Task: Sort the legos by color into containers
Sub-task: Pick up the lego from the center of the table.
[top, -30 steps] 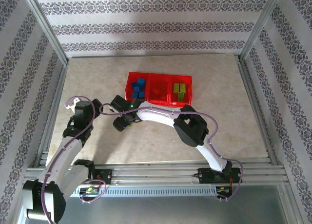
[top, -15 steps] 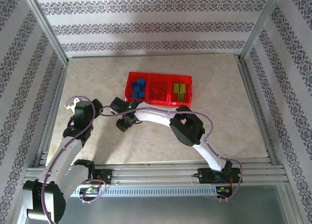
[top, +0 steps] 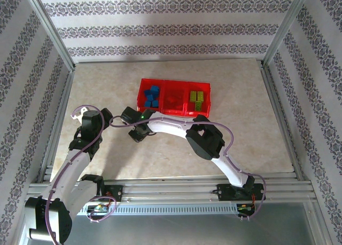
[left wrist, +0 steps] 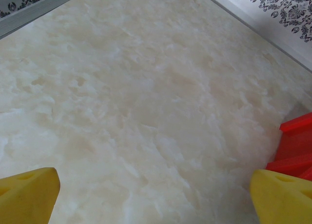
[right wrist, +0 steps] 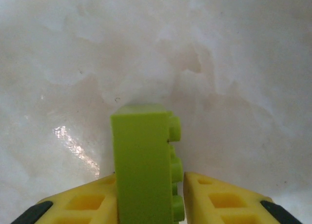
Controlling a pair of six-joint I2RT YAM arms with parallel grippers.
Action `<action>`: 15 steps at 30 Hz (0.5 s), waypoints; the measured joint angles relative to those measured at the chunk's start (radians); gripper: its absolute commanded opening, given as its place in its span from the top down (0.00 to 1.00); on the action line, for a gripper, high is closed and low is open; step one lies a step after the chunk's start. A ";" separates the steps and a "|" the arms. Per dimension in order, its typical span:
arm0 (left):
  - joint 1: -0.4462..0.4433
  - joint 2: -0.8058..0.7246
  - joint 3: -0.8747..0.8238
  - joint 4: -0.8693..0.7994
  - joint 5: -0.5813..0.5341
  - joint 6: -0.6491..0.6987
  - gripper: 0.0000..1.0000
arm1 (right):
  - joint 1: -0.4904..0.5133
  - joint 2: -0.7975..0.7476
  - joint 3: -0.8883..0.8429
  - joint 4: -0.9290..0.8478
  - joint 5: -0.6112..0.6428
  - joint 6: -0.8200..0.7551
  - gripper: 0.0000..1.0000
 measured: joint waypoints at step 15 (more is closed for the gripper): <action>0.000 0.000 0.000 0.000 0.000 0.000 0.00 | -0.027 -0.212 -0.132 0.040 0.024 0.058 0.80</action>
